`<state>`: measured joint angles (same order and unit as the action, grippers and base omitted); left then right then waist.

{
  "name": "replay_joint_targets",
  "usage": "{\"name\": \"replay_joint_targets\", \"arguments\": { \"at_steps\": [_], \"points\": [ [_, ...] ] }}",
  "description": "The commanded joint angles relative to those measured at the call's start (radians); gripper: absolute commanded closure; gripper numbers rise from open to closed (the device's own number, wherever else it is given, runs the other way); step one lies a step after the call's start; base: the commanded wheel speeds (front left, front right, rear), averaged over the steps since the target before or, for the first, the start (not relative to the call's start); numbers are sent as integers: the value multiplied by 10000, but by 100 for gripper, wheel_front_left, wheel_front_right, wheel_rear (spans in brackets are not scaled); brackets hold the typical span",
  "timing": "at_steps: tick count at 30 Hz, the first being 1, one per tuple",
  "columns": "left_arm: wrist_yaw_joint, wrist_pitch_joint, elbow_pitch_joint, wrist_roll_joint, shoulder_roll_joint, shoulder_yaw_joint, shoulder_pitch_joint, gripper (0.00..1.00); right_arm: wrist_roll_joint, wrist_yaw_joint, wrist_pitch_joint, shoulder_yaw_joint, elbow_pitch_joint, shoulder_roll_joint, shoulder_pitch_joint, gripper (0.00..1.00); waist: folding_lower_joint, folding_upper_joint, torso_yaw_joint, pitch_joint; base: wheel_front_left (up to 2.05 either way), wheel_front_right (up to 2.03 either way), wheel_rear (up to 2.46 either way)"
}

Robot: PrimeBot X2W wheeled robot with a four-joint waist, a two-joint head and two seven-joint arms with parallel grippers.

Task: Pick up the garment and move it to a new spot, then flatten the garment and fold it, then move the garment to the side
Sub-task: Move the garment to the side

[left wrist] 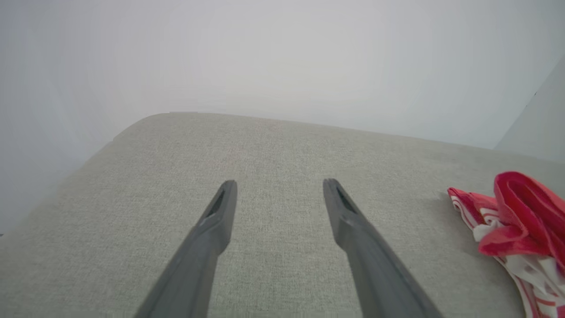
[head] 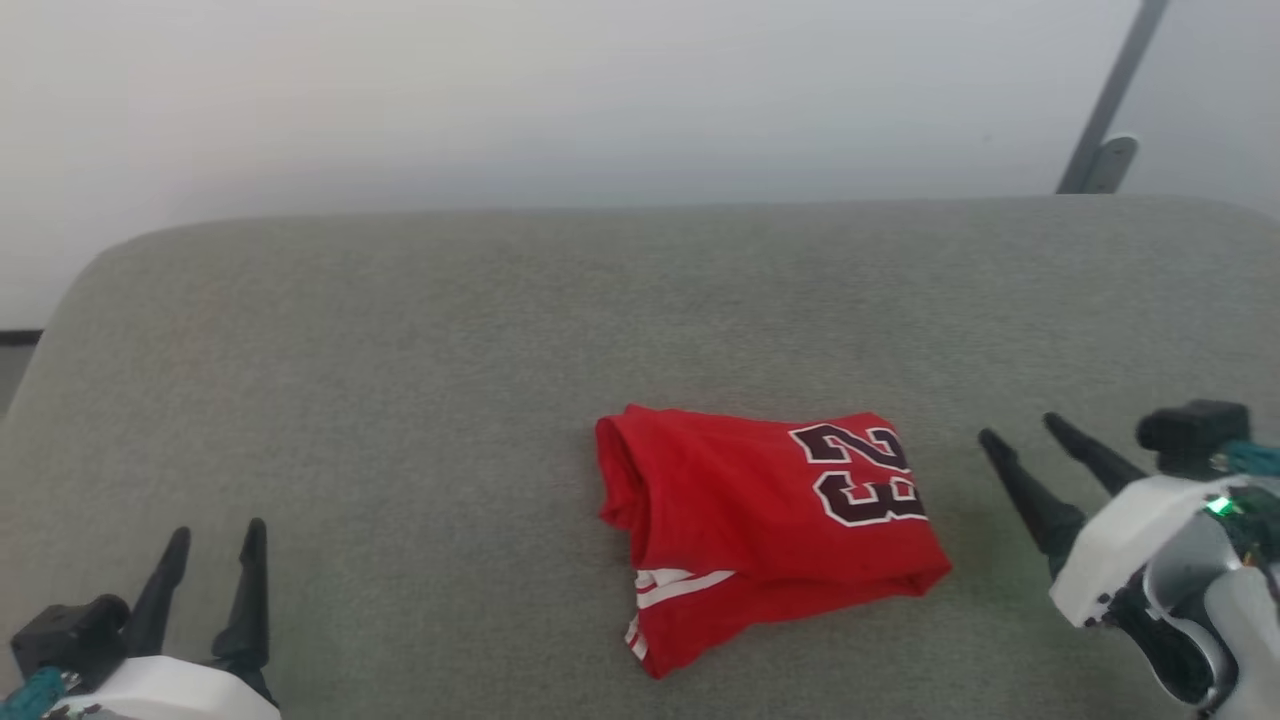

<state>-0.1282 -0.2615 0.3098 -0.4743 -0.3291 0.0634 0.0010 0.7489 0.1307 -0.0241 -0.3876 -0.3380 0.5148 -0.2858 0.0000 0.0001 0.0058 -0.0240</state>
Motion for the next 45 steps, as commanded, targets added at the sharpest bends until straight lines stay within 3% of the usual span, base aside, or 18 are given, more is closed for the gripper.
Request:
{"name": "replay_joint_targets", "arguments": {
  "at_steps": [1, 11, 18, 23, 28, 29, 30, 31, 45],
  "points": [
    [-26, -41, 7, -7, 51, -58, -57, 0, 102, 0, 264, -138, -64, 51, -159, 0, 0, -1, 180, -116, 0, 0, 0],
    [-27, -42, -27, -70, 204, -389, -339, 0, 1177, 2, 4014, -866, -79, 587, -1301, 0, 0, -1, 1088, -720, 0, 0, 0],
    [-27, -41, -23, 17, 443, -603, -642, 0, 1476, 0, 6705, -589, 16, 968, -1596, 0, 0, -1, 1659, -1341, 0, 0, 0],
    [-27, -41, 5, 80, 641, -765, -932, 0, 1371, 0, 8142, -20, 123, 857, -1442, 0, 0, -1, 1963, -1876, 0, 0, 0],
    [-27, -42, 120, 122, 801, -905, -1234, 0, 1039, 2, 9369, 456, 88, 271, -1019, 0, 0, -1, 2184, -2229, 0, 0, 0],
    [-25, -42, 153, 131, 828, -925, -1280, 0, 1021, 2, 9545, 554, 121, 101, -940, 31, 0, -1, 2206, -2268, 0, 0, 0],
    [-25, -41, 178, 130, 850, -935, -1322, 0, 945, 5, 9690, 610, 202, -33, -884, 75, 0, -1, 2224, -2296, 0, 0, 0],
    [-25, -42, 199, 124, 865, -939, -1350, 0, 893, 5, 9798, 688, 297, -136, -834, 100, 0, -1, 2232, -2318, 0, 0, 0],
    [-24, -42, 173, 183, 607, -1047, -1893, 0, -85, 0, 9594, 2521, 1405, -450, -1092, 100, 0, -1, 1706, -2328, 0, 0, 0]
  ]
}}
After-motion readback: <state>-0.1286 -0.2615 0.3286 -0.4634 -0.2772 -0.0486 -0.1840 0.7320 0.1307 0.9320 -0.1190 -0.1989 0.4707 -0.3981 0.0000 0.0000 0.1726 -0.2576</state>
